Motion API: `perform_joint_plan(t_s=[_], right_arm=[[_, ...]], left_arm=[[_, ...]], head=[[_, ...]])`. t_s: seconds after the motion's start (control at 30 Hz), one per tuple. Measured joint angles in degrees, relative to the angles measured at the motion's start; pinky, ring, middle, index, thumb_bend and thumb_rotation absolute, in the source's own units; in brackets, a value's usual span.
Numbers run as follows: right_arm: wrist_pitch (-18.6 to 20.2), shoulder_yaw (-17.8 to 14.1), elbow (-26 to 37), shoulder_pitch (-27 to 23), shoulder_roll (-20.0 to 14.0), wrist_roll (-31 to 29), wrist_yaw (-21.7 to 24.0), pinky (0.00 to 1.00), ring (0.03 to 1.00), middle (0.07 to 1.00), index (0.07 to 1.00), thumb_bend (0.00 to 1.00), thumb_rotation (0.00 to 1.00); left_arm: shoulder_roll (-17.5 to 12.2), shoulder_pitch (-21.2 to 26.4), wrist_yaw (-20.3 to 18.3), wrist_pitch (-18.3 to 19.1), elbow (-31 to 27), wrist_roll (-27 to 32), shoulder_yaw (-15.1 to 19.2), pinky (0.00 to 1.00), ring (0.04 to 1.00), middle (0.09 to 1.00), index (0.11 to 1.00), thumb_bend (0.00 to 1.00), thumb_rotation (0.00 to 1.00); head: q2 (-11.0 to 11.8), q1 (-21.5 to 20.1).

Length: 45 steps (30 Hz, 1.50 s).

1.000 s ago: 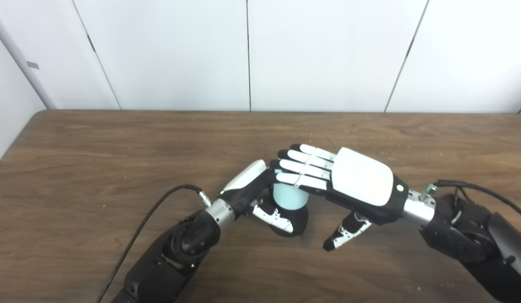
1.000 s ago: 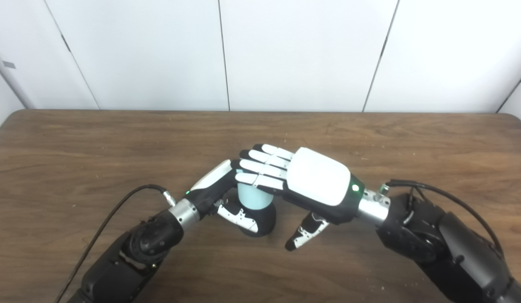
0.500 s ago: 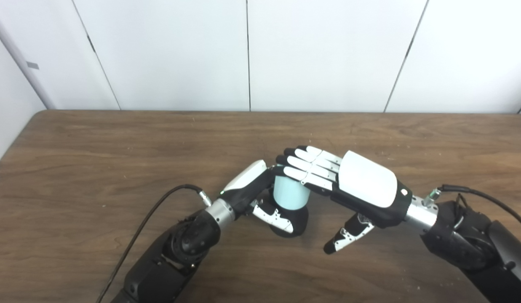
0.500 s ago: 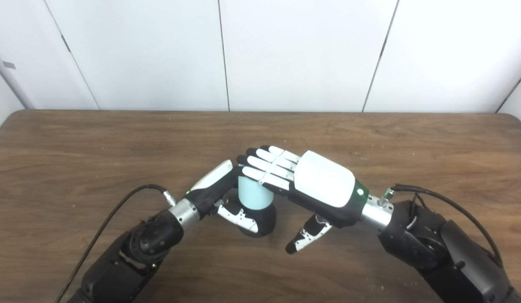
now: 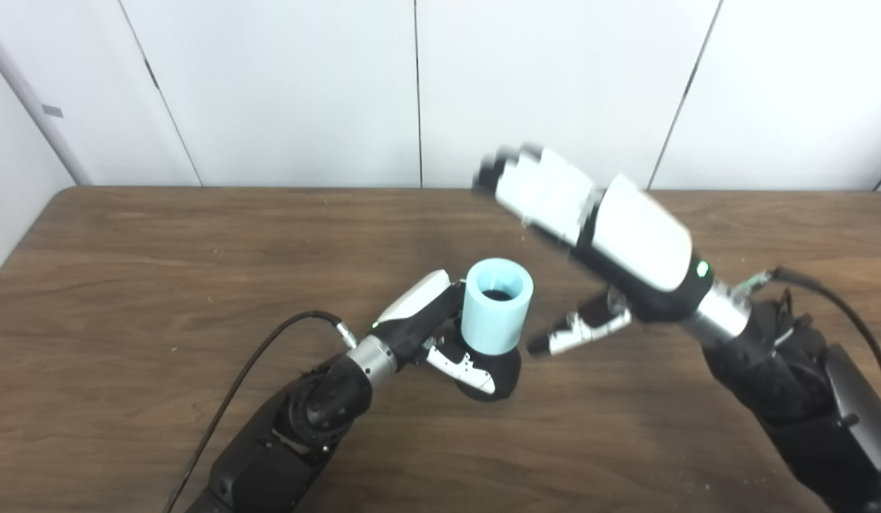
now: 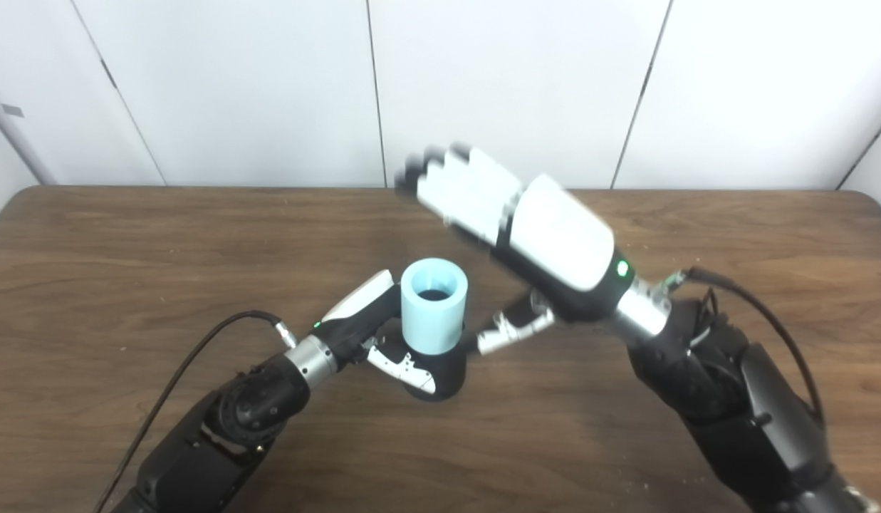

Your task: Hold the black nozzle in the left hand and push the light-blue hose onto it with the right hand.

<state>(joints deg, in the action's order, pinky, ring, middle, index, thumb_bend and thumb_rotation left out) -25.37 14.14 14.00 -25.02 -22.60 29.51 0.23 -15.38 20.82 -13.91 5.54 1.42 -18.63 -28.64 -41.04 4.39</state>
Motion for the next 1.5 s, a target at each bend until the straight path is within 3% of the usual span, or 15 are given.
perform_joint_plan(t_s=[0.07,0.23,0.43,0.47,0.5,0.57,0.63,0.77,0.87,1.03,1.3,1.4,1.5], right_arm=[[-0.5,-2.4,-1.4,1.2,2.0,-0.2,-3.2,1.0,1.0,1.0,1.0,0.77,0.42],[-0.5,-6.4,-3.2,5.8,1.6,-0.1,-6.4,1.0,1.0,1.0,1.0,0.77,0.49],[4.7,-9.3,0.0,13.8,2.8,-7.1,-3.1,1.0,1.0,1.0,1.0,0.76,0.43],[5.5,-9.6,-0.1,15.4,3.6,-8.5,-2.6,1.0,1.0,1.0,1.0,0.76,0.42],[6.5,-9.7,-0.1,16.9,4.3,-9.9,-2.1,1.0,1.0,1.0,1.0,0.76,0.41],[7.8,-10.3,-0.6,20.2,5.5,-11.9,-1.7,1.0,1.0,1.0,1.0,0.75,0.41],[8.8,-11.3,-1.8,22.9,6.2,-13.1,-1.7,1.0,1.0,1.0,1.0,0.73,0.42],[9.4,-12.7,-5.6,24.1,7.8,-14.6,-1.8,1.0,1.0,1.0,1.0,0.71,0.52],[9.4,-13.1,-7.8,23.2,8.9,-16.3,-1.7,1.0,1.0,1.0,1.0,0.72,0.6],[8.7,-13.0,-10.3,22.8,9.4,-18.5,-0.5,1.0,1.0,1.0,1.0,0.77,0.96],[5.5,-12.1,-11.3,22.7,9.1,-16.9,0.4,1.0,1.0,1.0,1.0,0.8,1.0],[5.6,-11.7,-11.2,22.7,8.9,-17.5,2.0,1.0,1.0,1.0,1.0,0.8,1.0],[7.1,-11.0,-10.4,23.1,9.1,-20.7,3.9,1.0,1.0,1.0,1.0,0.8,1.0]], left_arm=[[0.0,0.1,0.0,0.0,0.0,0.0,-0.3,0.34,0.409,0.492,0.474,0.53,0.0],[0.0,0.2,0.0,0.0,0.0,0.0,-0.4,0.34,0.412,0.495,0.472,0.53,0.0],[-0.2,0.0,-0.1,-0.1,-0.1,0.2,0.2,0.31,0.392,0.484,0.489,0.52,0.0],[-0.3,-0.3,-0.1,-0.4,-0.3,0.3,0.5,0.33,0.434,0.532,0.492,0.52,0.04],[-0.5,-0.8,-0.3,-1.3,-0.4,0.7,1.0,0.4,0.505,0.598,0.594,0.74,0.16],[-1.5,-1.9,-0.3,-4.5,-0.5,1.4,2.3,0.64,0.692,0.723,0.736,0.89,0.25],[-2.7,-2.7,-0.3,-8.4,-0.2,1.4,3.1,0.84,0.834,0.822,0.841,0.96,0.31],[-3.7,-4.5,2.8,-21.3,4.1,0.5,4.6,0.98,0.931,0.921,0.947,1.0,0.39],[-3.2,-5.3,4.7,-26.8,6.2,-1.3,5.9,1.0,0.961,0.954,0.984,1.0,0.43],[-1.6,-5.4,6.5,-29.2,7.2,-3.7,9.5,0.99,0.999,0.998,1.0,1.0,0.5],[0.3,-6.7,9.0,-30.4,6.4,-1.9,14.1,1.0,1.0,1.0,1.0,1.0,0.57],[1.8,-7.9,9.2,-30.6,5.1,2.5,16.6,1.0,1.0,1.0,1.0,1.0,0.65],[4.5,-10.3,10.3,-29.4,1.5,5.8,19.2,1.0,1.0,1.0,1.0,1.0,0.84]], head=[[0.1,-0.1],[0.3,0.1],[0.4,0.1],[0.3,0.0],[0.3,-0.1],[0.1,-0.5],[0.4,-0.8],[0.4,-0.3],[0.3,-0.3],[0.4,-0.4],[0.5,0.1],[0.6,0.4],[0.7,0.7]])
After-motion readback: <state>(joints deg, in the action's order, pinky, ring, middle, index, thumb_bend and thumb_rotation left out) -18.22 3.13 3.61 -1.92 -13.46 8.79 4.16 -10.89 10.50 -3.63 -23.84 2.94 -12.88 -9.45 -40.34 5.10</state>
